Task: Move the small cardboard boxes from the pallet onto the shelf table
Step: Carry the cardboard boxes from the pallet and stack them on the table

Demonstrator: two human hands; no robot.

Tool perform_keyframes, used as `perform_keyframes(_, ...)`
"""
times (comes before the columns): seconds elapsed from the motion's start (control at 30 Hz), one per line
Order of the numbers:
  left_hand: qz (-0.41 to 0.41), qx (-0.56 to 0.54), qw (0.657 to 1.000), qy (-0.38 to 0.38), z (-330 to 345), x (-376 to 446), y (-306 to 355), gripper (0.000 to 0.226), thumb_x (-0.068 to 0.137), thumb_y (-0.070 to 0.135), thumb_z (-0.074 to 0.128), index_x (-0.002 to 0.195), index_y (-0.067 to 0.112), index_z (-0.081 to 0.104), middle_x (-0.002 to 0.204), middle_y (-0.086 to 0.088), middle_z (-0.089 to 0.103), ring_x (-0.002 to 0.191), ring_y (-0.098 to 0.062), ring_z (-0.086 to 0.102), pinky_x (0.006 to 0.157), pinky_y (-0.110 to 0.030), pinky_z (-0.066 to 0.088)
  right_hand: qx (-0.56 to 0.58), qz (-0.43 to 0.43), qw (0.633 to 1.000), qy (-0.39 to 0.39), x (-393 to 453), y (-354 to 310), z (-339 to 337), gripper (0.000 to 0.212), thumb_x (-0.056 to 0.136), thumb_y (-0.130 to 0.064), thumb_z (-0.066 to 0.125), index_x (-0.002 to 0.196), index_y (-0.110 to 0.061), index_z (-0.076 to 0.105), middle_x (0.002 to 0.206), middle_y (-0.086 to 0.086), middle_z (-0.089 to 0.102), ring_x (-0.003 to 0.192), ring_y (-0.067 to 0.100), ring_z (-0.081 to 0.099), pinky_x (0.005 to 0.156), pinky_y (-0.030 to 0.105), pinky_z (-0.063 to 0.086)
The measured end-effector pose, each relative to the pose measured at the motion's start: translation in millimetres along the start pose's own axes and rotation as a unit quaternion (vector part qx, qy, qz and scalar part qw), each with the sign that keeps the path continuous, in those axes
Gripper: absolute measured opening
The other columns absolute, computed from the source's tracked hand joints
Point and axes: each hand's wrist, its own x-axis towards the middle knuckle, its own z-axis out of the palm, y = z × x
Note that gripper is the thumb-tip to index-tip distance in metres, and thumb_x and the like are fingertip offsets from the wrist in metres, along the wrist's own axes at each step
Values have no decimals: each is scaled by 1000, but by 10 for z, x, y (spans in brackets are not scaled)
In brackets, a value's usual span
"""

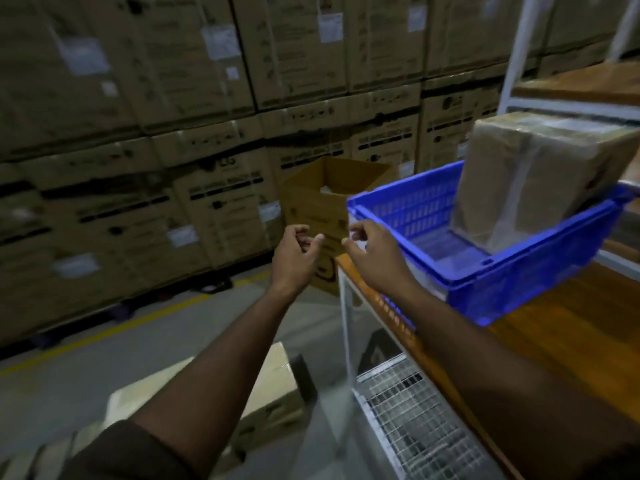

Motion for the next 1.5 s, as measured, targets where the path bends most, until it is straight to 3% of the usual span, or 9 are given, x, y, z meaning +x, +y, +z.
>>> perform_keyframes(0.07,-36,21,999,7,-229,-156,-224,36,99,36,64,126,14,55,93,6,61,80,-1,58,63,-17,45,-7,11,999,-47,-170,-56,266,28,89,-30,66,112,-14,64,104,7,63,101,23,60,89,41,50)
perform_keyframes(0.23,-100,42,994,26,-753,-410,-811,39,99,39,63,129,15,55,91,8,60,91,-16,62,82,-38,52,-31,18,990,-136,-469,-196,843,31,91,-31,66,118,-16,63,110,3,62,104,22,59,89,36,50)
perform_keyframes(0.33,-125,46,990,41,-1052,-524,-1188,36,99,35,63,127,12,57,87,9,57,90,-19,62,86,-38,51,-40,24,981,-190,-582,-292,1201,36,94,-33,63,125,-15,60,122,5,60,113,21,56,95,37,48)
perform_keyframes(0.43,-153,46,986,55,-1368,-608,-1564,36,98,35,64,126,13,58,88,7,58,88,-17,61,81,-35,50,-32,42,973,-224,-681,-425,1587,39,95,-32,60,129,-14,57,125,4,57,113,18,56,95,37,48)
perform_keyframes(0.67,-223,52,972,62,-2153,-732,-2413,34,99,38,62,125,16,56,90,7,59,83,-13,59,75,-32,48,-30,67,962,-264,-865,-831,2668,33,93,-30,60,122,-14,60,113,1,58,108,20,55,90,34,46)
perform_keyframes(0.93,-294,57,952,56,-2799,-882,-3193,32,99,35,62,124,16,55,92,8,62,89,-17,62,75,-31,44,-45,103,939,-326,-1165,-966,3595,31,94,-28,63,121,-13,60,113,3,63,111,20,56,91,31,44)
perform_keyframes(1.13,-347,51,932,91,-3143,-949,-3706,29,99,31,64,122,16,55,89,7,62,89,-18,60,78,-29,41,-39,111,923,-366,-1137,-987,4201,31,94,-29,62,120,-12,60,111,5,67,107,22,60,86,30,44)
perform_keyframes(1.27,-375,45,921,99,-3298,-893,-4023,32,97,28,66,123,13,54,92,4,63,96,-24,65,90,-40,53,-32,114,914,-389,-1069,-976,4625,28,95,-27,61,118,-11,59,110,6,65,105,23,60,89,34,48)
perform_keyframes(1.5,-425,43,899,98,-3331,-586,-4773,31,95,31,68,119,23,51,109,-8,68,100,-23,68,94,-48,55,-15,173,892,-418,-948,-631,5484,34,93,-33,62,122,-18,55,105,3,66,108,24,58,92,34,46)
